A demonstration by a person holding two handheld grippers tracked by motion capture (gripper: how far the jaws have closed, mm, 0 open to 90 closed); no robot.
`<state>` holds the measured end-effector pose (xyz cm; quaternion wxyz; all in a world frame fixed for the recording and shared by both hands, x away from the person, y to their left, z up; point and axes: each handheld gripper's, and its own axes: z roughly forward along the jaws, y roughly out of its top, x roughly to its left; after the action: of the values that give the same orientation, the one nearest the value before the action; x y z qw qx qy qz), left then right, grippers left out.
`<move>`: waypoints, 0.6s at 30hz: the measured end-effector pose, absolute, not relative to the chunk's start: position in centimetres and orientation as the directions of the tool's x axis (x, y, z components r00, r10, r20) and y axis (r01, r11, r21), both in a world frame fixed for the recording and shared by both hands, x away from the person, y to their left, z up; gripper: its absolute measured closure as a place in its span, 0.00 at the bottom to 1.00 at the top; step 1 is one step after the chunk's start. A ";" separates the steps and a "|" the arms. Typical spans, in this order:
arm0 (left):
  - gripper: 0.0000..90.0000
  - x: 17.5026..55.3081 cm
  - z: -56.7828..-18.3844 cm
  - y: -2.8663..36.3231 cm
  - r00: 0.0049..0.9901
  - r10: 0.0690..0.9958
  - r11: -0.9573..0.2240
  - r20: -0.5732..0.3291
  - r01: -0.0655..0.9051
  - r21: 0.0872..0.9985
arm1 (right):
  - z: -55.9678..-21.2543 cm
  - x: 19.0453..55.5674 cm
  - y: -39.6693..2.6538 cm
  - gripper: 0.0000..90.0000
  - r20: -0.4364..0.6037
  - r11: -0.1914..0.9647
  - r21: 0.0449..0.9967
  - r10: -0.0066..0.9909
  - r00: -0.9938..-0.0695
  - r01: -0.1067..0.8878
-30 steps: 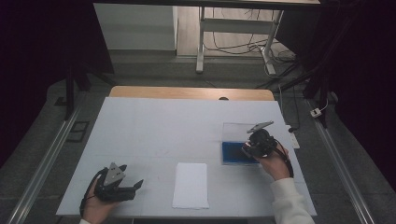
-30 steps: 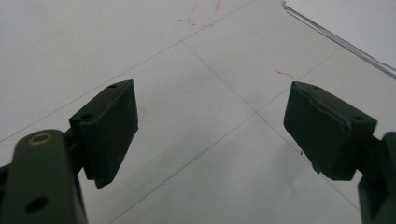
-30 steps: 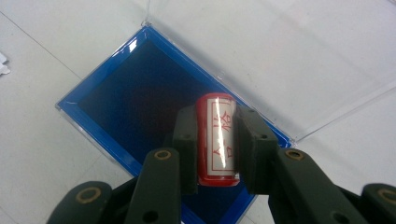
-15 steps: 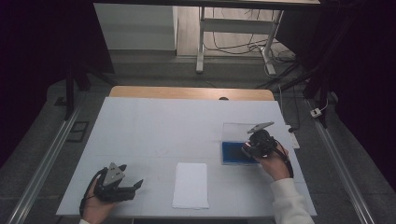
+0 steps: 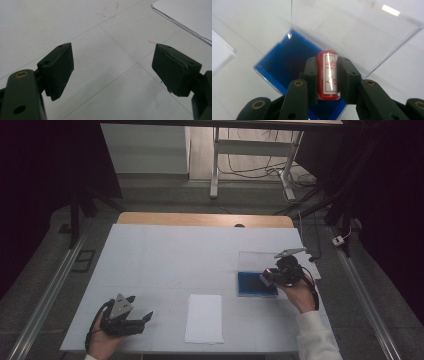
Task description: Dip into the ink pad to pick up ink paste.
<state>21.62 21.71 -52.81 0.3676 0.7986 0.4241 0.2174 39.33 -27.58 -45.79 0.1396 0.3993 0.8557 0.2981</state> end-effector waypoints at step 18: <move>0.20 21.6 -52.8 21.8 0.545 0.838 -0.371 0.035 0.522 0.768 | -43.6 38.2 -26.8 0.78 -0.013 0.510 0.680 0.727 -0.687 0.527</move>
<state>21.64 21.77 -52.83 0.3653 0.7994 0.4252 0.2159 38.16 -26.75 -43.65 0.1501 0.3661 0.8558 0.3333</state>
